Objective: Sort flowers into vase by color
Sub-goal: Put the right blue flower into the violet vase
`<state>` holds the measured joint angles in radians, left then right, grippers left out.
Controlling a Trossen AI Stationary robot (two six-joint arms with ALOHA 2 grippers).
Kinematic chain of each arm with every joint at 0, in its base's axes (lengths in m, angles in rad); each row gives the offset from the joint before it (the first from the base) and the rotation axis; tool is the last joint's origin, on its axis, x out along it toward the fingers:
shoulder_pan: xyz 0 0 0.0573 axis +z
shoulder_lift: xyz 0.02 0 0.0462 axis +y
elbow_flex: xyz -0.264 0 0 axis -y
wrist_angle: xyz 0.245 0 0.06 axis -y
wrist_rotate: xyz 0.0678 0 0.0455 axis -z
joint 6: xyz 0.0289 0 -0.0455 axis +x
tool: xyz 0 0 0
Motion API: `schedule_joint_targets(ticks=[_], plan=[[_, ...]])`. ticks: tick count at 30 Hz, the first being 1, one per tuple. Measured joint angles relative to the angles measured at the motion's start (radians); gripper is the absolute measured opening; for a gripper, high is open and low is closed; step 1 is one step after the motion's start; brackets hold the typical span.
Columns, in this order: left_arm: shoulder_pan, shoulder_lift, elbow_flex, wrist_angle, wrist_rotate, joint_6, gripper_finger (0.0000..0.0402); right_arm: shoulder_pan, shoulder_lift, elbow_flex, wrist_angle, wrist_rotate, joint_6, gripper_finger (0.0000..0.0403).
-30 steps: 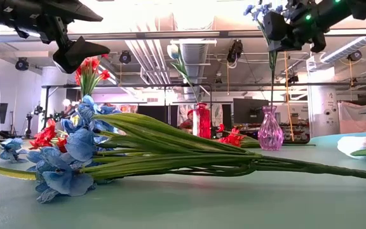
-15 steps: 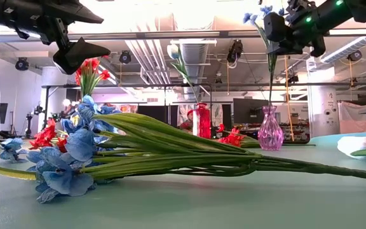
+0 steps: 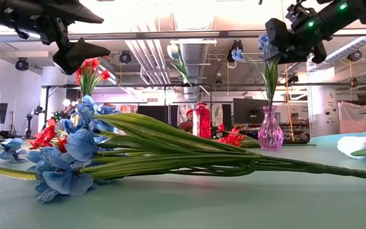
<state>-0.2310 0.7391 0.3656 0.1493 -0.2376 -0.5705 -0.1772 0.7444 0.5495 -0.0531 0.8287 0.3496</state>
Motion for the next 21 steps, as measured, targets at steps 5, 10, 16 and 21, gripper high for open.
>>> schedule_joint_targets(ticks=[5,10,16,21], plan=[[0.0,0.0,0.0,-0.001,0.0,-0.016,0.0285,0.0,-0.009,0.0,-0.006,-0.026,0.008,0.0226],[0.0,-0.001,0.0,-0.05,0.012,-0.083,0.0285,0.0,-0.031,0.016,-0.102,-0.081,0.056,0.0249],[0.0,-0.001,0.0,-0.129,0.012,-0.195,0.0285,0.001,-0.037,0.08,-0.317,-0.157,0.185,0.027],[0.0,0.007,0.001,-0.209,0.03,-0.331,0.0284,0.003,-0.035,0.129,-0.45,-0.214,0.264,0.0274]])
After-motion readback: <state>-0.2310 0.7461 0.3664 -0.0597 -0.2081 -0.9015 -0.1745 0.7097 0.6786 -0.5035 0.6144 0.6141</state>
